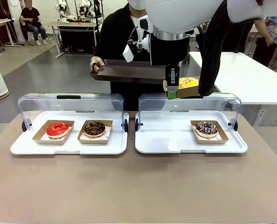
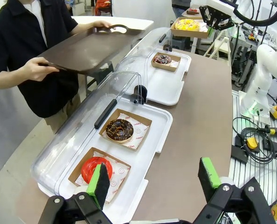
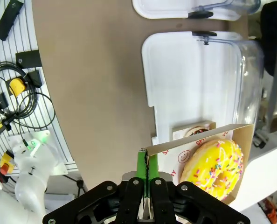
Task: Provide the desired donut to the person.
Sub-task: Pick up and lift the Paper togo box containing the Donut pointed at by the person, then place the picked Paper togo box onto the Handle tray extended by the person.
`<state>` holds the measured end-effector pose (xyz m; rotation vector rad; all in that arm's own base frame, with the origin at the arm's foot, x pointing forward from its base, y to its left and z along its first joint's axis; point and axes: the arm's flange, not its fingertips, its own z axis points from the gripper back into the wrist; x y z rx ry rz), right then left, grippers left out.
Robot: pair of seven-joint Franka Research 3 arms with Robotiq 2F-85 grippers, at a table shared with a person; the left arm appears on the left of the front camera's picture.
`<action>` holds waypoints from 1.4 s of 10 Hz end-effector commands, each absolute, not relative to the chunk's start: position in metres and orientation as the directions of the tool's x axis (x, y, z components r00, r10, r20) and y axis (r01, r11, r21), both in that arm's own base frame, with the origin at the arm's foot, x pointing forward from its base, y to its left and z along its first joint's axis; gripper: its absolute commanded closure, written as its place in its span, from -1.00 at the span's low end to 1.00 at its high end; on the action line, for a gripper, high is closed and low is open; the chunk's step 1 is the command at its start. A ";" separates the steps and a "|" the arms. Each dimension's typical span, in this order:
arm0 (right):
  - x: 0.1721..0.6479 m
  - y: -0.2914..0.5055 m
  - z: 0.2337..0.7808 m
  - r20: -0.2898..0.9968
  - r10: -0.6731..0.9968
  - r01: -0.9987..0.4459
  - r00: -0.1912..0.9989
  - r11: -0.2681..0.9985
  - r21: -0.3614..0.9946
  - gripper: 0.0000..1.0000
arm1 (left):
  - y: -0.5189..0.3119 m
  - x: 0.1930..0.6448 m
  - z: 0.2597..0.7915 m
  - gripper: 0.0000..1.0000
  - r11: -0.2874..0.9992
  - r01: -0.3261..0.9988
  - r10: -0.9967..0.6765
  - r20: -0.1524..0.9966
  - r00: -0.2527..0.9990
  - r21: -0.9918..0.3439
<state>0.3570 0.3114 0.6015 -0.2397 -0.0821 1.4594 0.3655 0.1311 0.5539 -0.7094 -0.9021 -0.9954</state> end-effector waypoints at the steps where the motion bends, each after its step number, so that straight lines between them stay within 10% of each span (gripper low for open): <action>1: 0.355 0.312 0.603 -0.091 0.989 -0.971 0.119 0.097 -0.217 1.00 | 0.131 0.365 0.556 -1.00 0.384 0.918 -0.382 0.888 0.255 -0.099; 14: 0.355 0.312 0.603 -0.091 0.989 -0.971 0.119 0.097 -0.217 1.00 | 0.131 0.365 0.556 -1.00 0.384 0.918 -0.382 0.888 0.255 -0.099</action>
